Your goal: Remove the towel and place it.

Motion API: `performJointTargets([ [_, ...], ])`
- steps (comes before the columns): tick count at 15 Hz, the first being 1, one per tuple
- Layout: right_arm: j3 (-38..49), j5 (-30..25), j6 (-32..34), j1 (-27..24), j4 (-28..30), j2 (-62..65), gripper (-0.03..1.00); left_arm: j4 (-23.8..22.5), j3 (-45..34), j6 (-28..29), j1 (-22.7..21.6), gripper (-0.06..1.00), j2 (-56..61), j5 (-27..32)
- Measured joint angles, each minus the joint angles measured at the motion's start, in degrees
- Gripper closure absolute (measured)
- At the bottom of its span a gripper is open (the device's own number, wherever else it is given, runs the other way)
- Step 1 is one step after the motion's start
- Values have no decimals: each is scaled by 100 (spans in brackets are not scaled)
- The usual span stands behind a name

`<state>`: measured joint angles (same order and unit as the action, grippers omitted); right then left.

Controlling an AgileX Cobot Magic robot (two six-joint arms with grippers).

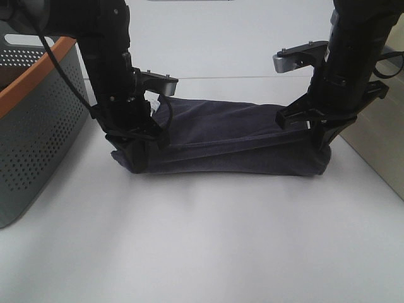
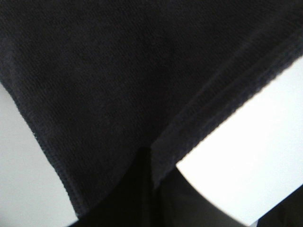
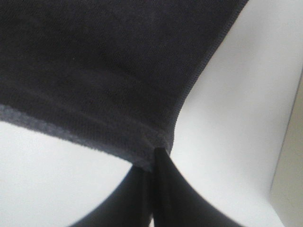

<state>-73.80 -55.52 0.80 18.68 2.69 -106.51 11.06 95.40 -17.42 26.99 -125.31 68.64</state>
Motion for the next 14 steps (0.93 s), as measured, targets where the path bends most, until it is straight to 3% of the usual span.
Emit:
performJointTargets([
  [5, 149, -155, 40, -120, 29, 0, 97, 504, -762, -11, 120, 94, 355, -166],
  [7, 155, -739, 40, -120, 235, 0, 97, 739, -1117, -86, 418, 94, 384, -281],
  [9, 206, -985, 29, -120, 269, 0, 97, 762, -1203, -92, 567, 94, 390, -298],
  [14, 653, -968, -80, -120, 92, 0, 97, 900, -1541, -92, 596, 94, 418, -327],
])
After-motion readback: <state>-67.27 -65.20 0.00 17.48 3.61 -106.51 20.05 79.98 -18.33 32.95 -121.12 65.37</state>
